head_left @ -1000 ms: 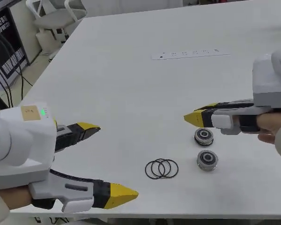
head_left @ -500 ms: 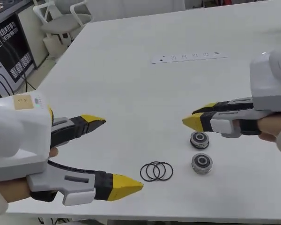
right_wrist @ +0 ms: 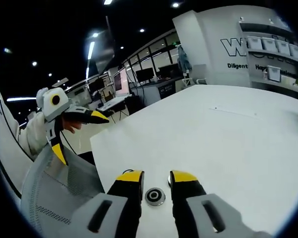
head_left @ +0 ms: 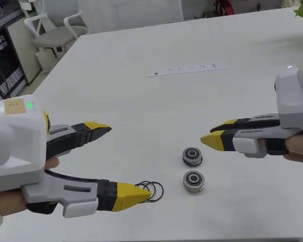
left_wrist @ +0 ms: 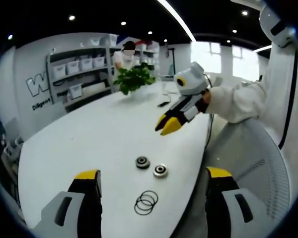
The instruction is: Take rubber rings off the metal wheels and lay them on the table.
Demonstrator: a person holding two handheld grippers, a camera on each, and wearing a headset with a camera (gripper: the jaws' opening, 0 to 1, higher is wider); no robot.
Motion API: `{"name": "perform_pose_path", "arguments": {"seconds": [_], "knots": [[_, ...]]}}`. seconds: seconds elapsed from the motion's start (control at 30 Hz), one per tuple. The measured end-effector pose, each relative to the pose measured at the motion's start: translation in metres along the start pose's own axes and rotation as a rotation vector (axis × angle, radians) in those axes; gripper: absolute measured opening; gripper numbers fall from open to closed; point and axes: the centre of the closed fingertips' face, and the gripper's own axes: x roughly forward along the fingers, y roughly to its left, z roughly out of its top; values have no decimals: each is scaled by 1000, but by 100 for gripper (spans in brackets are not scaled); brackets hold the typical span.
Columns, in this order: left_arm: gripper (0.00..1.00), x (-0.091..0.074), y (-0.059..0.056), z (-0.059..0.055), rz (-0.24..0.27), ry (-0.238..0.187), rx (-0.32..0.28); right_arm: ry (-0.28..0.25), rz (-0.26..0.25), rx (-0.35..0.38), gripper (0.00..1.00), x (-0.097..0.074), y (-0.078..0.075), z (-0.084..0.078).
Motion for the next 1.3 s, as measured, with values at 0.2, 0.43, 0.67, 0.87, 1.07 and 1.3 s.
{"name": "perform_pose_path", "arguments": {"seconds": [0.2,0.43,0.67,0.87,1.07,1.3], "knots": [[86,9,-4,9,-13,-2,12,-2,-3,18,20,-18,-11,-8],[84,18,-5,19,-17,7,44,-39,-8,44,20,-31,-23,-8],[79,23,0,32,-9,-1,56,-66,7,113,21,-31,-34,-18],[76,34,2,51,-26,-30,83,-83,4,153,21,-27,-43,-23],[71,49,6,57,-49,-38,95,-83,3,181,22,-23,-52,-29],[61,79,13,46,-62,0,100,-45,12,206,25,-13,-57,-46]]}}
